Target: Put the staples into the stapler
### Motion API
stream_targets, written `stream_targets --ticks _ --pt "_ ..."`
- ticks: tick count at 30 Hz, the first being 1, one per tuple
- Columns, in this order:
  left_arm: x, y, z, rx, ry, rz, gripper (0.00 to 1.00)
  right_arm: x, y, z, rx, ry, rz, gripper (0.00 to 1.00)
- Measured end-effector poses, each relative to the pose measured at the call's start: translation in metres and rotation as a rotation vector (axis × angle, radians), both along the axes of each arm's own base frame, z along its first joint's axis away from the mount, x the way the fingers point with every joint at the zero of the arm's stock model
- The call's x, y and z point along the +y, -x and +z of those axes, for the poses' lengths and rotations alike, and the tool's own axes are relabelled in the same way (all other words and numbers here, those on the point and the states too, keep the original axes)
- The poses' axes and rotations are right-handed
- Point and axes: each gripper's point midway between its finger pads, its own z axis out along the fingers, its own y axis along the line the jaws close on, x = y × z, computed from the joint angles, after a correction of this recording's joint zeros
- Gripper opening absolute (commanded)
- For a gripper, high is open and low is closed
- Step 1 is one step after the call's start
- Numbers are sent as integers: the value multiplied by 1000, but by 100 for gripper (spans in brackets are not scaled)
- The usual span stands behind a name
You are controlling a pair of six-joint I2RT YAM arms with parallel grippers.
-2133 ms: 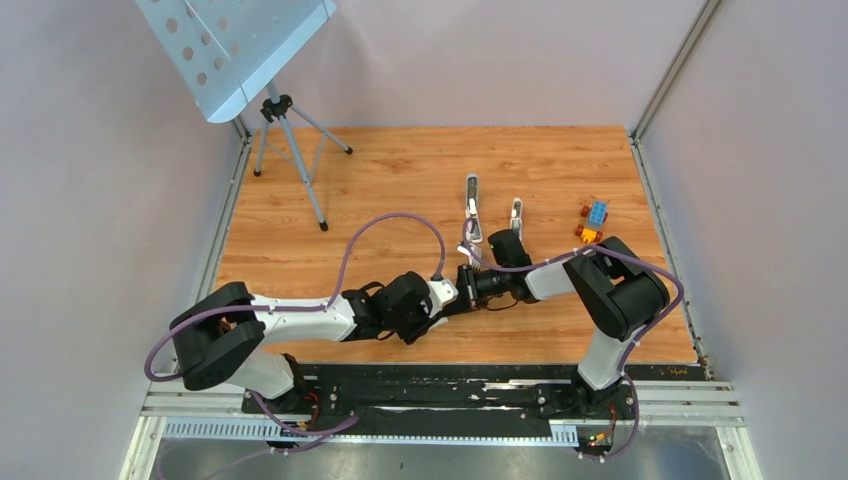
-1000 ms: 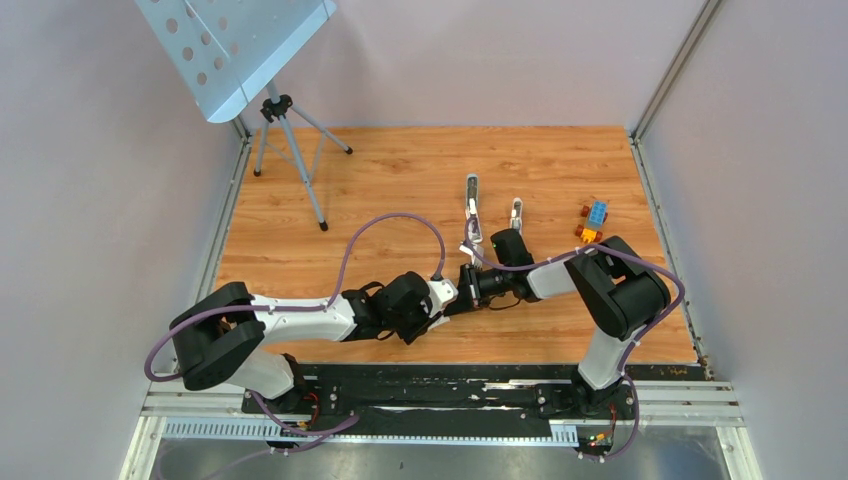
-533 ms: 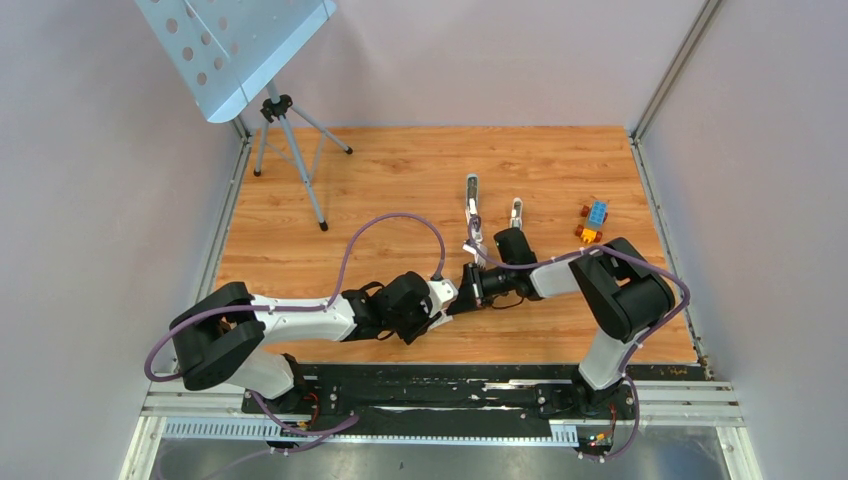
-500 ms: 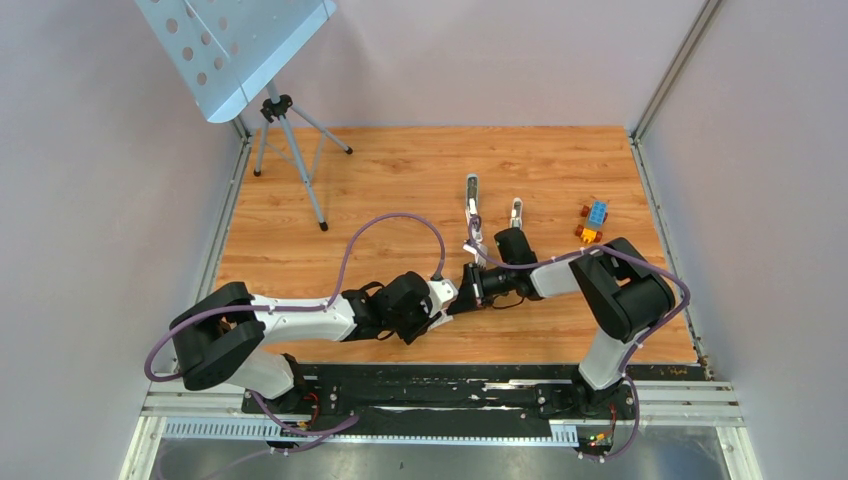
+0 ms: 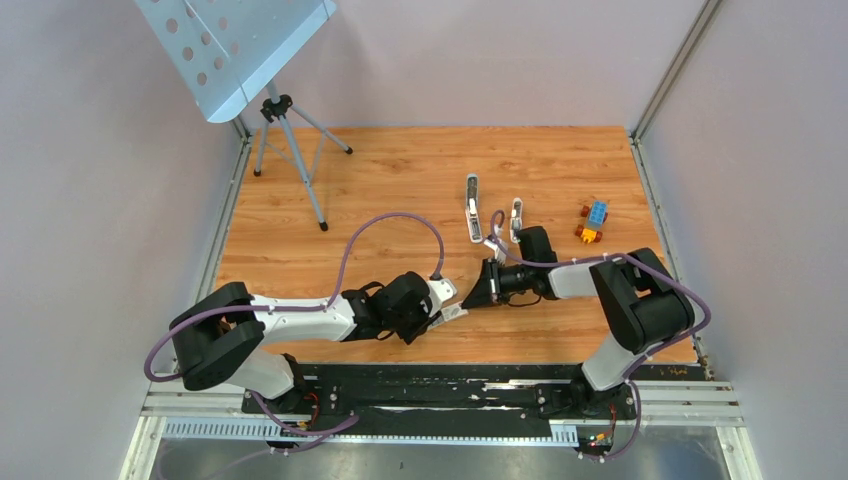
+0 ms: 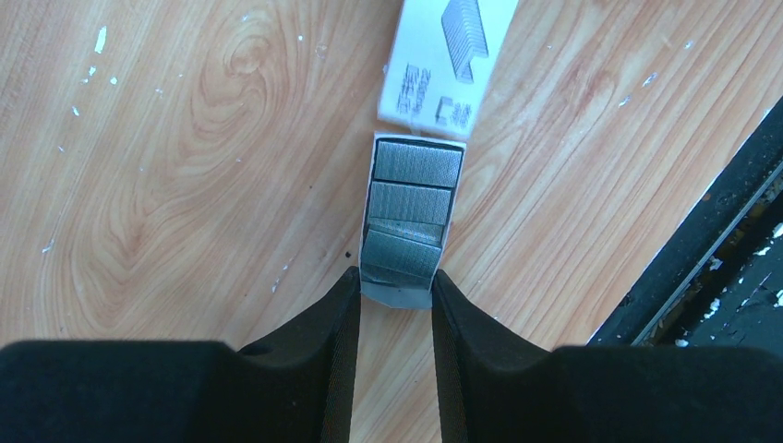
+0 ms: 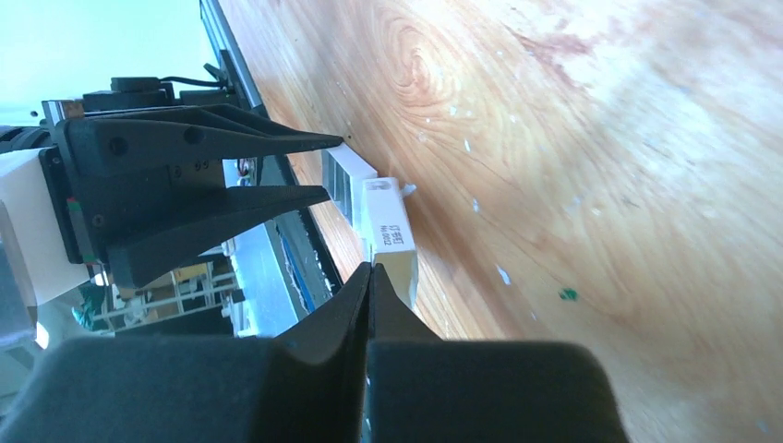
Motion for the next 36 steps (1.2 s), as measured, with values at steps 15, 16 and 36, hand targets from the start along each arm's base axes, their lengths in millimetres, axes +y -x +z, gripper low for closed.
stream_targets --ticks 15,16,36 --pt "3 0 3 3 14 36 47 -57 -19 10 -12 85 -227 0" --pt "3 0 4 4 19 43 49 -63 -21 10 -10 90 -255 0" --pt "42 -43 47 -22 161 356 58 -217 -40 11 -22 305 -942 15"
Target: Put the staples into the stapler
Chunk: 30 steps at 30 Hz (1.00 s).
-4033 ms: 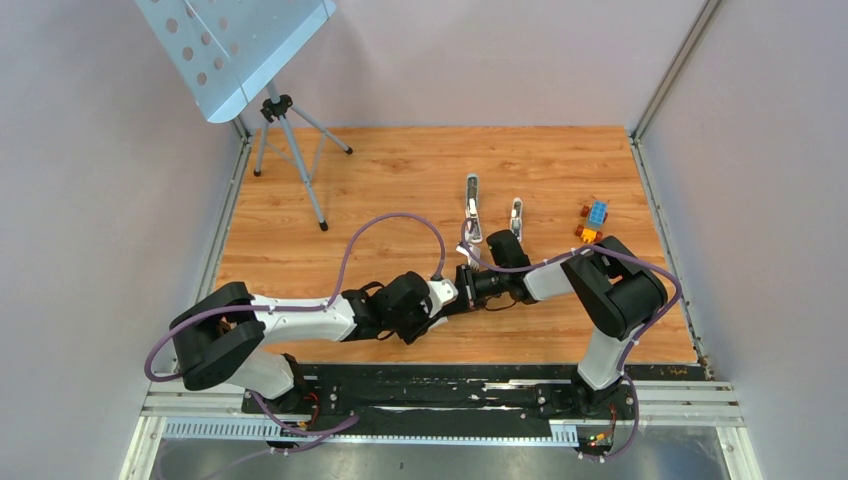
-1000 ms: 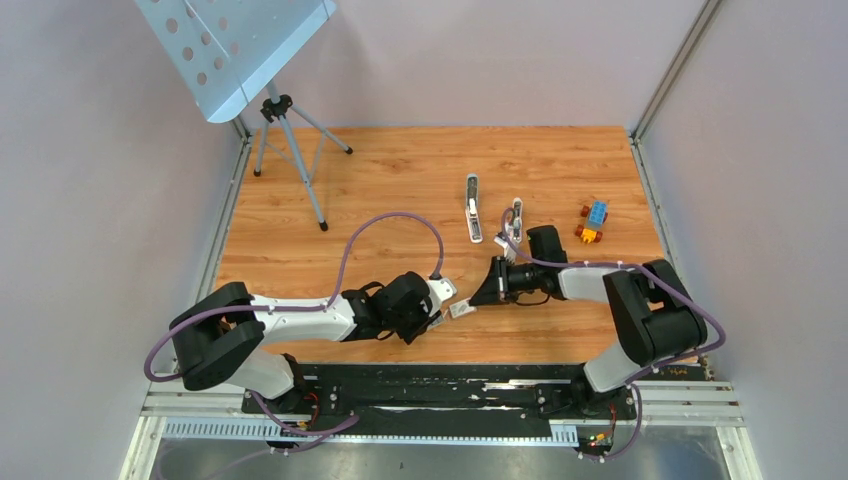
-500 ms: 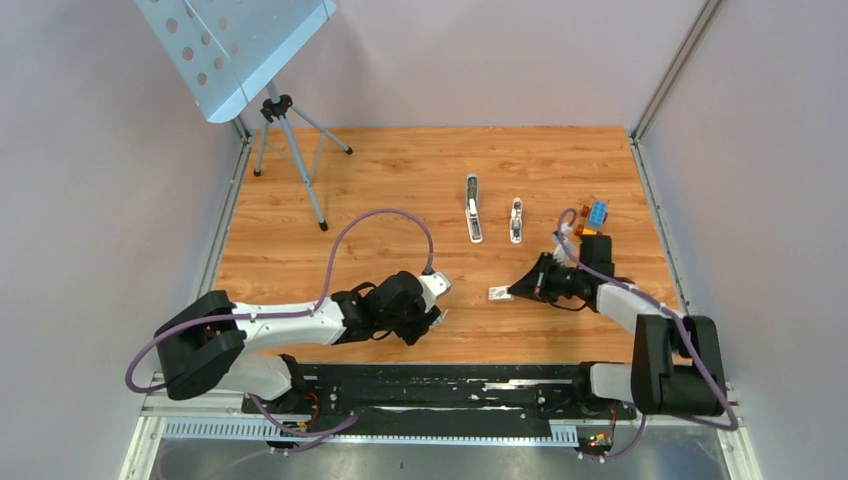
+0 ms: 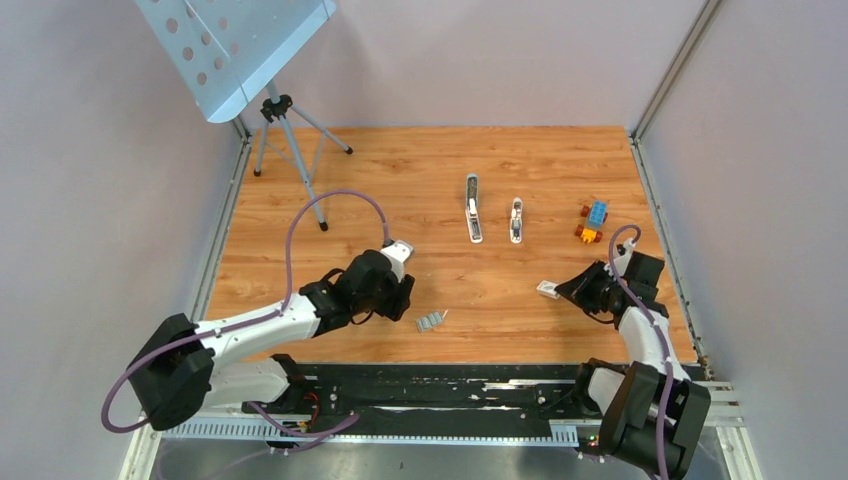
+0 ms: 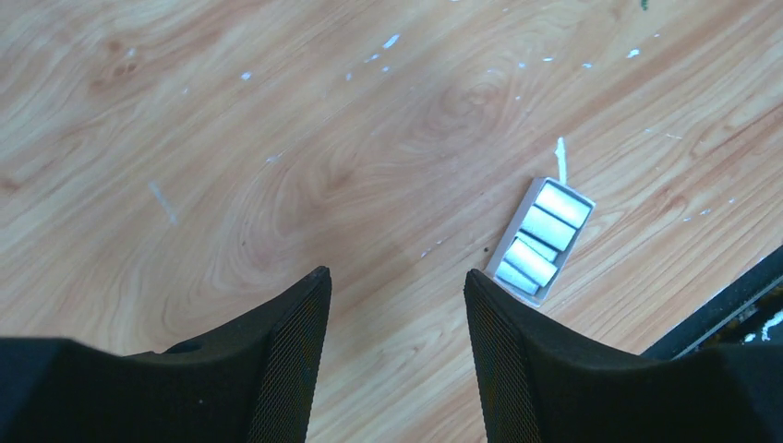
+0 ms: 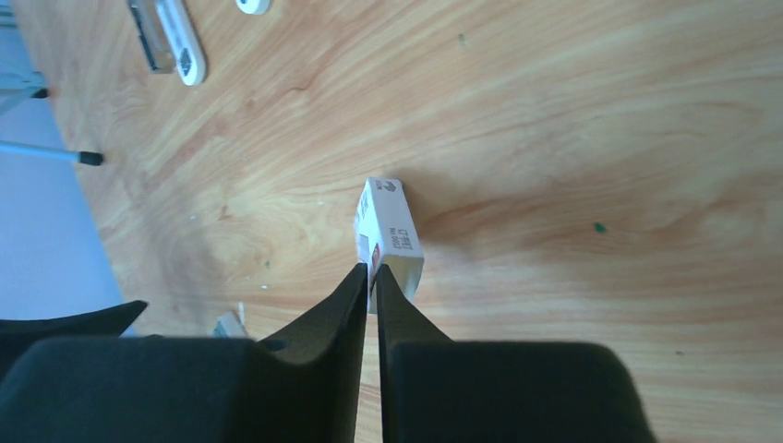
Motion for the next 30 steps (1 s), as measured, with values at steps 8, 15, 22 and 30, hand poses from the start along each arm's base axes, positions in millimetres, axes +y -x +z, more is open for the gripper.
stream_targets --ticks 8,15,22,30 --pt "8 8 0 67 99 70 58 -12 10 -4 47 70 -73 41" --pt "10 12 -3 115 222 136 58 -15 17 6 39 114 -96 45" --pt "6 18 -11 170 329 173 53 23 29 8 54 175 77 44" --pt "8 16 -15 210 419 239 34 101 44 32 -51 227 394 43"
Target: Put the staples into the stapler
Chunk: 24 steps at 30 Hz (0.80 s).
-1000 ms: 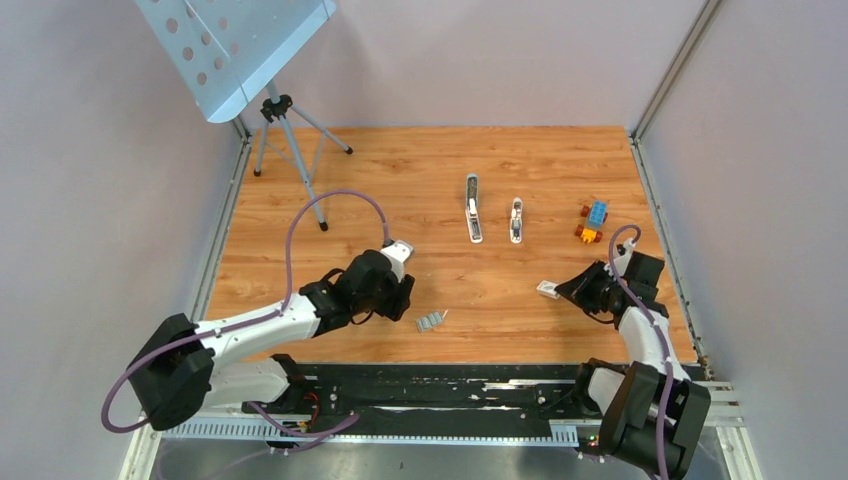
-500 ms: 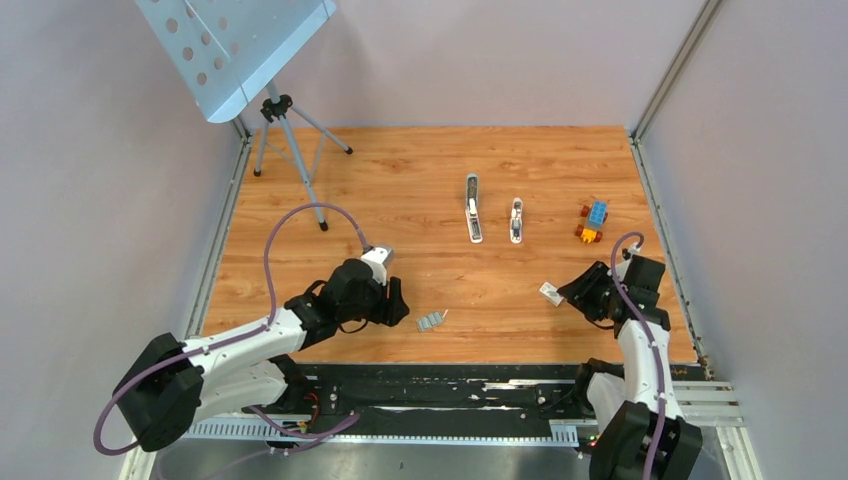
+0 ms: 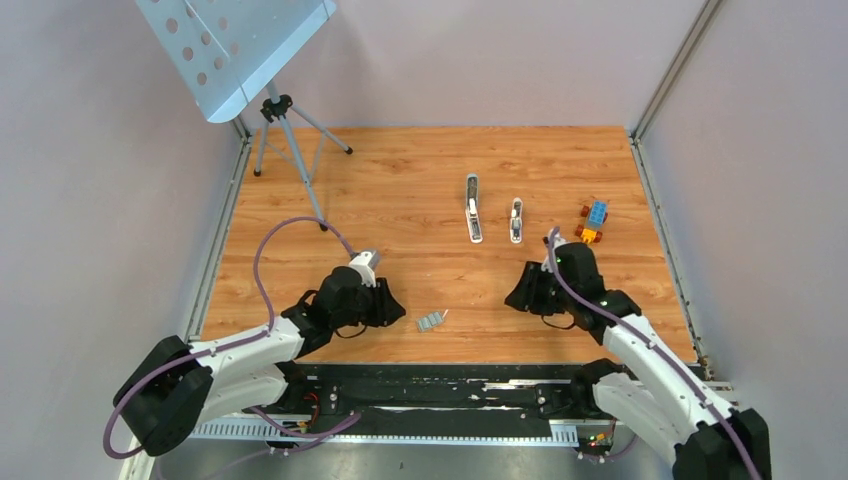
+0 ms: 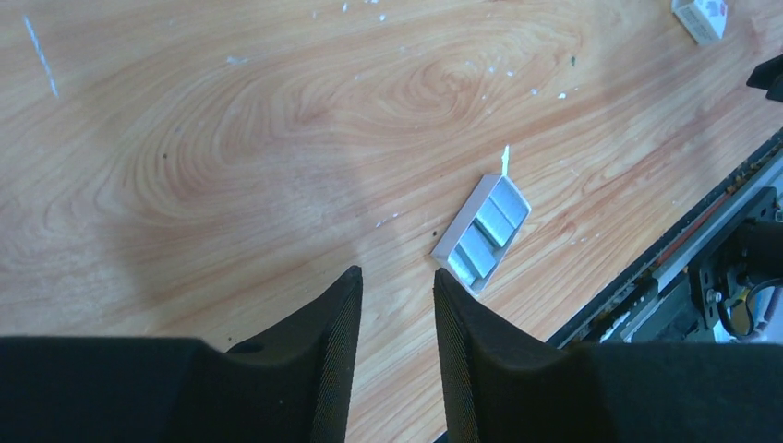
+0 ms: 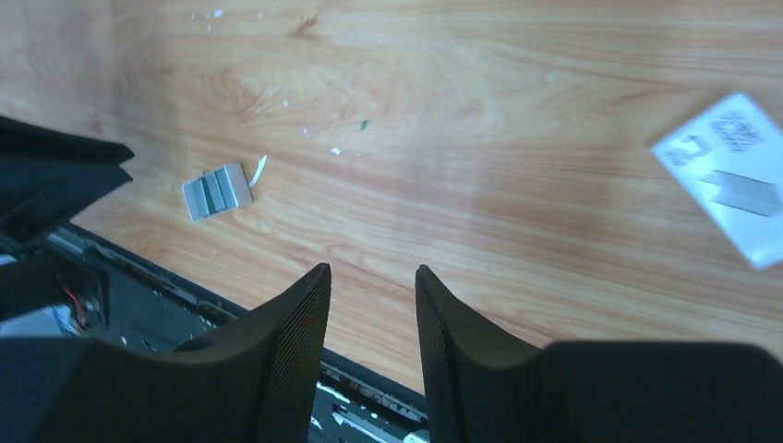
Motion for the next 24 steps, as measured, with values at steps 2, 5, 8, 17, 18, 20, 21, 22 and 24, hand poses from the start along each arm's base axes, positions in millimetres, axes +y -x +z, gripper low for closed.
stream_targets --ticks 2,5,8,17,18,20,21,22,24 --pt "2 2 -4 17 8 11 30 17 6 -2 3 18 62 42" --pt "1 4 -5 26 23 7 26 41 8 -7 15 54 134 42" --pt "-3 5 -3 29 46 -5 24 67 13 -7 14 78 214 41" --pt "-10 15 -17 87 78 -39 19 152 20 0 -41 94 399 36" --pt "-11 16 -18 95 78 -42 19 159 21 -2 -41 100 412 36" --pt "-12 17 -20 104 77 -48 19 171 23 -6 -41 115 433 35" --pt "-12 17 -21 108 78 -50 20 175 24 -9 -39 124 441 35" --pt "-12 18 -21 110 80 -51 21 179 25 -11 -39 132 447 34" --pt "-13 17 -20 105 83 -51 22 184 27 -15 -36 146 455 34"
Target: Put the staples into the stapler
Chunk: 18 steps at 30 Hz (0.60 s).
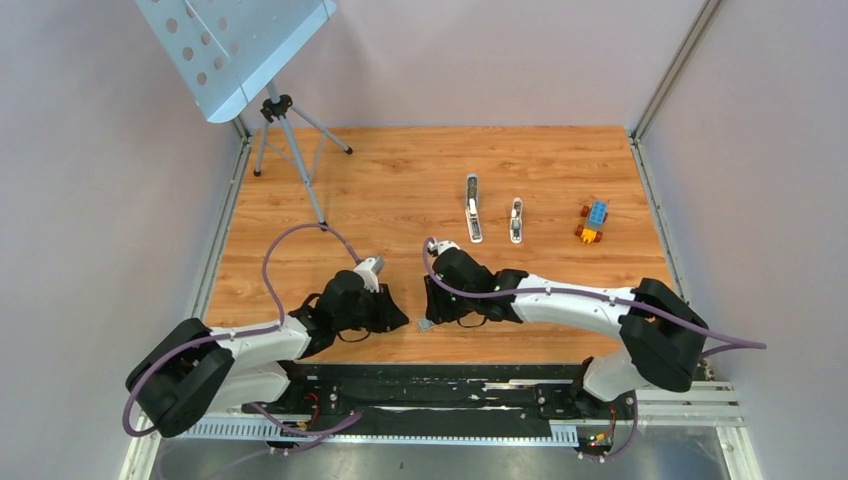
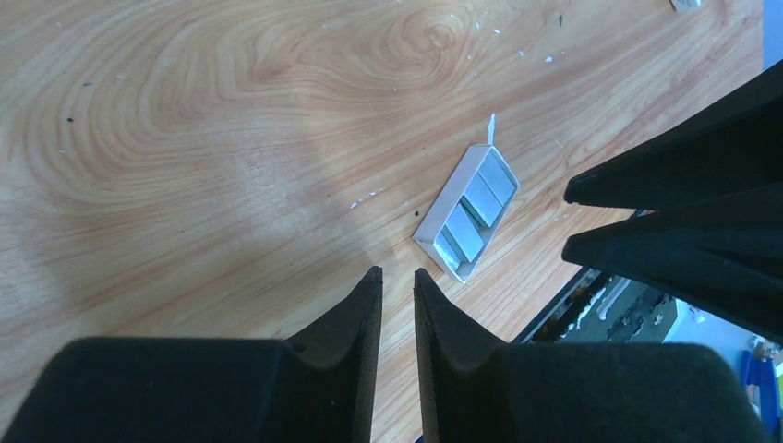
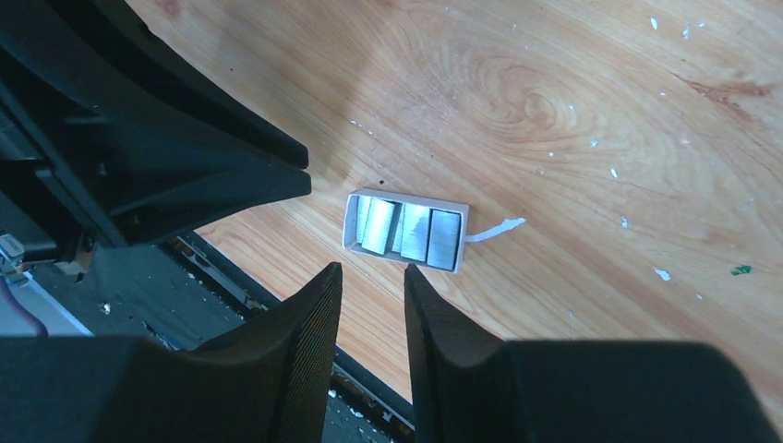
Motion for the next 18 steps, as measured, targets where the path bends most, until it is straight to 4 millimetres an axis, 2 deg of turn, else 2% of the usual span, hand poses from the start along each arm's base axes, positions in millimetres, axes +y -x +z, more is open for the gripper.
stream_targets --ticks 4,12,18 --pt "7 -3 5 -31 -20 23 24 6 0 -5 0 20 5 32" --pt "27 -17 38 -177 -25 125 27 19 2 -14 2 49 22 30" --pt "42 -20 40 -207 -57 184 28 22 -2 -21 -15 102 10 29"
